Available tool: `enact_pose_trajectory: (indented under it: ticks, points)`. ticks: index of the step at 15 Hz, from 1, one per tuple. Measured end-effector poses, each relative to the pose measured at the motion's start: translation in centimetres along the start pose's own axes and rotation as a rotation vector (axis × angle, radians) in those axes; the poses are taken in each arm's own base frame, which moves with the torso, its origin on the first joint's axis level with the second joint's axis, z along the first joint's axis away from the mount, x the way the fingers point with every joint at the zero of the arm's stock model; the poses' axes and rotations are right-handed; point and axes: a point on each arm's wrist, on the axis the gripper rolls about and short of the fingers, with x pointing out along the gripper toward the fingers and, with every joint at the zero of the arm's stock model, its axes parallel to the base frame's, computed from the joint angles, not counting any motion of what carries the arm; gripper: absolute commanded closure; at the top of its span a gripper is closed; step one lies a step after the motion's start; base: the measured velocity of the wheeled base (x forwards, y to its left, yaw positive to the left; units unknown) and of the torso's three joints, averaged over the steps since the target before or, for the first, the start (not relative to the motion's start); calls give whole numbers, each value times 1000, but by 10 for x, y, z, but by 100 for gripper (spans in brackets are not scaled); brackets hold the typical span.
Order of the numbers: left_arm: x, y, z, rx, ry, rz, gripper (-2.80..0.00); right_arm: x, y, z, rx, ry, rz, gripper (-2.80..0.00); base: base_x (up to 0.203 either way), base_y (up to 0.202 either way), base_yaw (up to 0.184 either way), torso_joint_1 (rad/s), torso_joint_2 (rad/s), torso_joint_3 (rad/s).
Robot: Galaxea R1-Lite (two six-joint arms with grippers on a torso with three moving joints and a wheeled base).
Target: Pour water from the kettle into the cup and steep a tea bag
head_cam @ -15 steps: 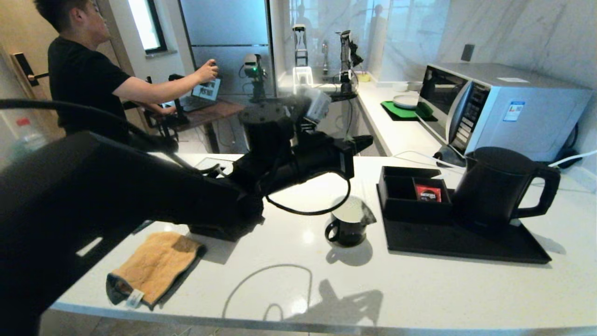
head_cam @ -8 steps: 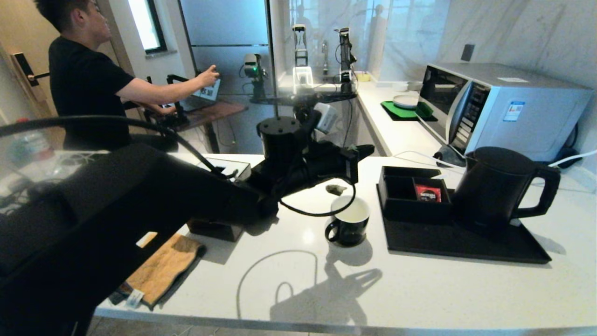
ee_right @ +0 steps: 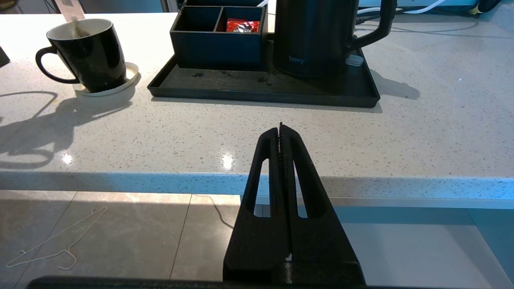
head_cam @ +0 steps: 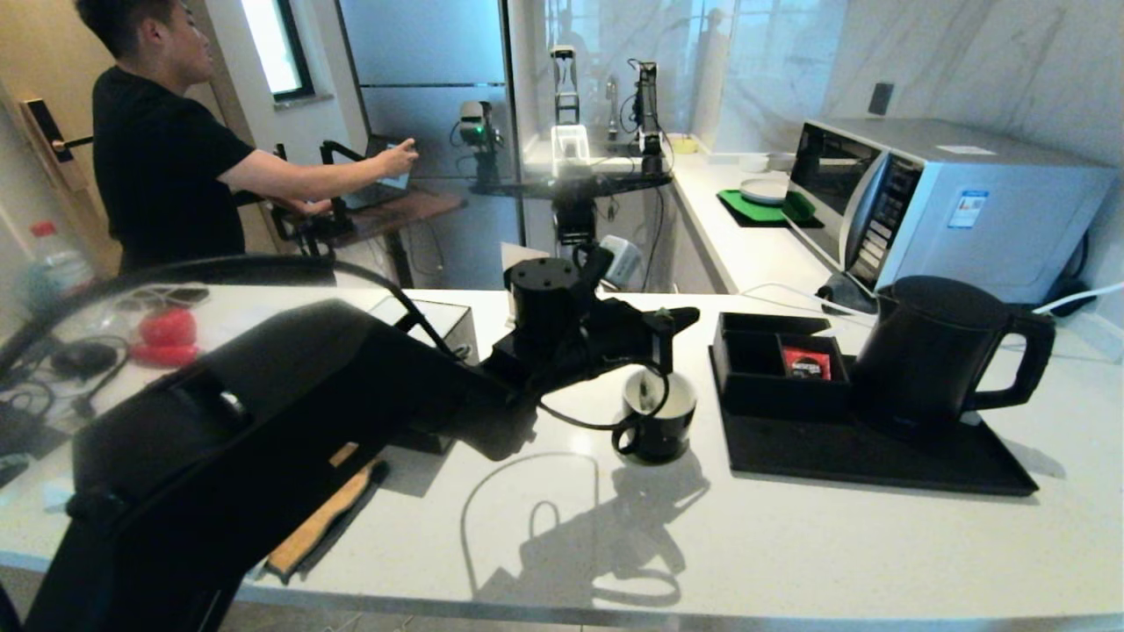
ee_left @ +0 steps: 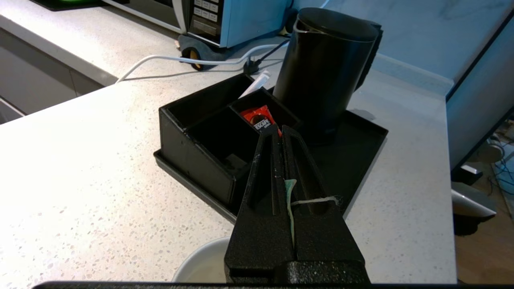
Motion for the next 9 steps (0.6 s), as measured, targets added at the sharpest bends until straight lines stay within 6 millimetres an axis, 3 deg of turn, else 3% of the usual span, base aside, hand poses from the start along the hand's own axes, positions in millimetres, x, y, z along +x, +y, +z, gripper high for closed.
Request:
enact_pose_trajectory:
  ticks: [9]
  points:
    - [3,8,-23,-14,29,13,0,0,0,0,0,0,0,0,0,0,0,0,0,0]
